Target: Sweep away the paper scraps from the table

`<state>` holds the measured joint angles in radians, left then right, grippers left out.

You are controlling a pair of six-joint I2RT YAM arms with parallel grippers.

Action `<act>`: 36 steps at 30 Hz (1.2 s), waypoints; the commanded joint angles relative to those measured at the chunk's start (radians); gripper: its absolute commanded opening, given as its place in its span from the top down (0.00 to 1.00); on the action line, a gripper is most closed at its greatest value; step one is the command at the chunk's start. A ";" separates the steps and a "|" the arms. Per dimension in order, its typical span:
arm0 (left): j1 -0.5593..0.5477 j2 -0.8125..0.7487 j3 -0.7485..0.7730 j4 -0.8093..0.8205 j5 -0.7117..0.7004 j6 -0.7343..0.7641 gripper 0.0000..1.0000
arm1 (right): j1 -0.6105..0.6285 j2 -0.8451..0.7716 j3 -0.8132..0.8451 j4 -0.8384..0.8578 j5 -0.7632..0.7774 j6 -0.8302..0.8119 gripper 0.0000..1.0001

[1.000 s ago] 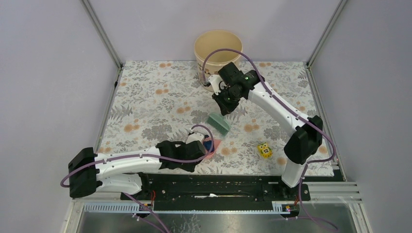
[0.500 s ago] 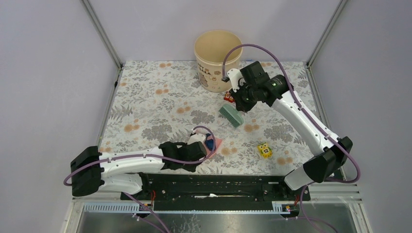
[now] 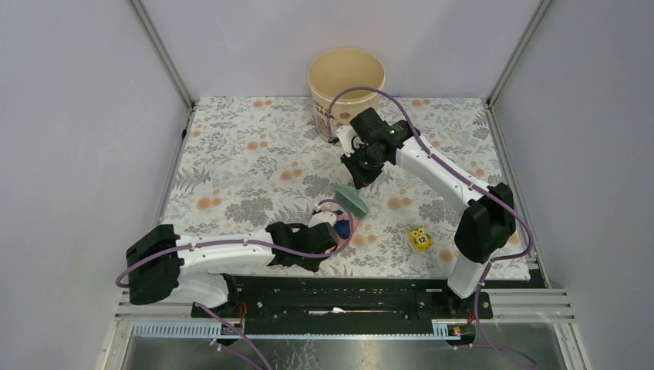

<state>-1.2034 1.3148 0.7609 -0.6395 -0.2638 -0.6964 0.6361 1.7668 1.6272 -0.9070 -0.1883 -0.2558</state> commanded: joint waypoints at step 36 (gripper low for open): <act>-0.004 0.098 0.003 0.179 -0.034 0.077 0.78 | 0.031 -0.039 -0.006 0.046 -0.042 0.010 1.00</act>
<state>-1.2045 1.4082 0.7250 -0.4885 -0.2737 -0.6308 0.6601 1.7672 1.6234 -0.8734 -0.2699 -0.2462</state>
